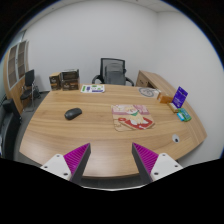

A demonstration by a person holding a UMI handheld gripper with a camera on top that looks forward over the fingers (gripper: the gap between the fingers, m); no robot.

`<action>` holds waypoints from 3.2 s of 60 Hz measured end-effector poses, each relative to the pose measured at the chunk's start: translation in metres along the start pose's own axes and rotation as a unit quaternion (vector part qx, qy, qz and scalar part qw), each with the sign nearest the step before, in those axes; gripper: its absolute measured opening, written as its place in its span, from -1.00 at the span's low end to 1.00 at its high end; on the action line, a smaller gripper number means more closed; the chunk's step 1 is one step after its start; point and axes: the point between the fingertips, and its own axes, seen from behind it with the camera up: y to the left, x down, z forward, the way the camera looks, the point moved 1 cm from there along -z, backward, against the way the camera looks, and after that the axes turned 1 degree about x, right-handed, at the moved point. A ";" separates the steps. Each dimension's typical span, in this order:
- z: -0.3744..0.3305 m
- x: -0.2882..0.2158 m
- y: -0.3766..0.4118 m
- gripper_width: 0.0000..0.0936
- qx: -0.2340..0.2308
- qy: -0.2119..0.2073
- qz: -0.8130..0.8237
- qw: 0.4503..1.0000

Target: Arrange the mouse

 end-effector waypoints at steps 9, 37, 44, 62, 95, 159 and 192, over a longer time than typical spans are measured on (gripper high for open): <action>0.021 -0.009 0.051 0.85 -0.017 -0.009 -0.005 1.000; 0.127 -0.037 0.182 0.85 -0.048 -0.032 -0.012 0.998; 0.157 -0.039 0.207 0.85 -0.055 -0.031 -0.016 0.998; 0.237 -0.050 0.241 0.85 -0.059 -0.018 -0.013 0.998; 0.299 -0.096 0.273 0.83 -0.089 -0.014 -0.024 0.996; 0.240 -0.162 0.219 -0.40 -0.087 -0.040 -0.005 0.995; 0.299 -0.143 -0.129 -0.40 0.073 -0.021 0.070 0.995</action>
